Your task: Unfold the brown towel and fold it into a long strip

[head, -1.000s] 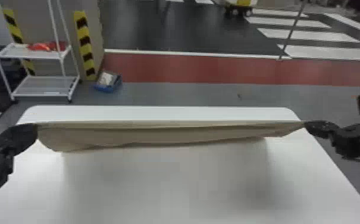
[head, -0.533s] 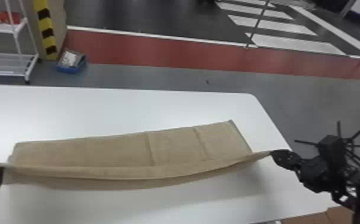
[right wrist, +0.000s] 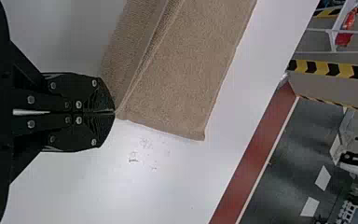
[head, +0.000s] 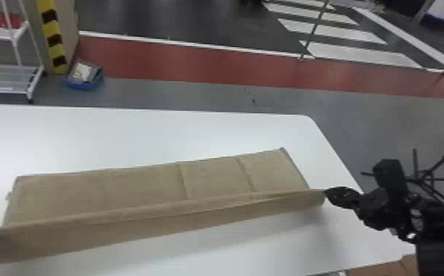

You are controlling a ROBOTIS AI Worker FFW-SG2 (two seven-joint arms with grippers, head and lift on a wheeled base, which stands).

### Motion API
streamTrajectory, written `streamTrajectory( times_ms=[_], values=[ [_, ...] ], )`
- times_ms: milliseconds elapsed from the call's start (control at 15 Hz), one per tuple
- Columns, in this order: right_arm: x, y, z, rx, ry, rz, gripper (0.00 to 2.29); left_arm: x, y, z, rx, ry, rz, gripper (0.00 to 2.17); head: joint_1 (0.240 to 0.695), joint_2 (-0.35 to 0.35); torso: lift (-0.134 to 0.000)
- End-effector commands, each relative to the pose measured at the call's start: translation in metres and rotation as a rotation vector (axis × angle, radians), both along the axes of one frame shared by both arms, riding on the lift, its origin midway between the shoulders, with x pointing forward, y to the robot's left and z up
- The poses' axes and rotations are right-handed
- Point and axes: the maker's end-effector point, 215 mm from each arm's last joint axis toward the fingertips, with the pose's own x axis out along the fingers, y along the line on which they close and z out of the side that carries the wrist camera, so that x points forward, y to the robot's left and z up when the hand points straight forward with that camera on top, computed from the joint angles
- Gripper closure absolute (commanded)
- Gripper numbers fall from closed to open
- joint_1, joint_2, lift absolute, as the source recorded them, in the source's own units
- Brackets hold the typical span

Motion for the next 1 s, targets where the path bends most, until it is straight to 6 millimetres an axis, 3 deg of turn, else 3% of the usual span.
streamTrajectory(
  times_ms=[0, 200, 467, 800, 933],
  values=[
    [0.025, 0.003, 0.004, 0.013, 0.033, -0.009, 2.13, 0.010, 0.022, -0.019, 0.005, 0.085, 0.051, 2.06, 0.695, -0.245, -0.096],
    [0.056, 0.025, 0.014, 0.019, 0.052, 0.039, 2.13, 0.022, 0.030, -0.025, -0.004, 0.145, 0.066, 2.06, 0.695, -0.203, -0.096],
    [0.085, 0.056, 0.032, 0.032, 0.060, 0.085, 2.13, 0.041, 0.033, -0.016, -0.014, 0.165, 0.076, 2.06, 0.695, -0.139, -0.096],
    [0.116, 0.072, 0.037, -0.002, 0.089, 0.105, 2.13, 0.070, 0.031, 0.001, -0.006, 0.167, 0.074, 2.05, 0.695, -0.096, -0.096],
    [0.127, 0.075, 0.035, -0.014, 0.106, 0.108, 2.13, 0.079, 0.036, -0.001, -0.015, 0.200, 0.101, 2.05, 0.695, -0.090, -0.096]
  ],
)
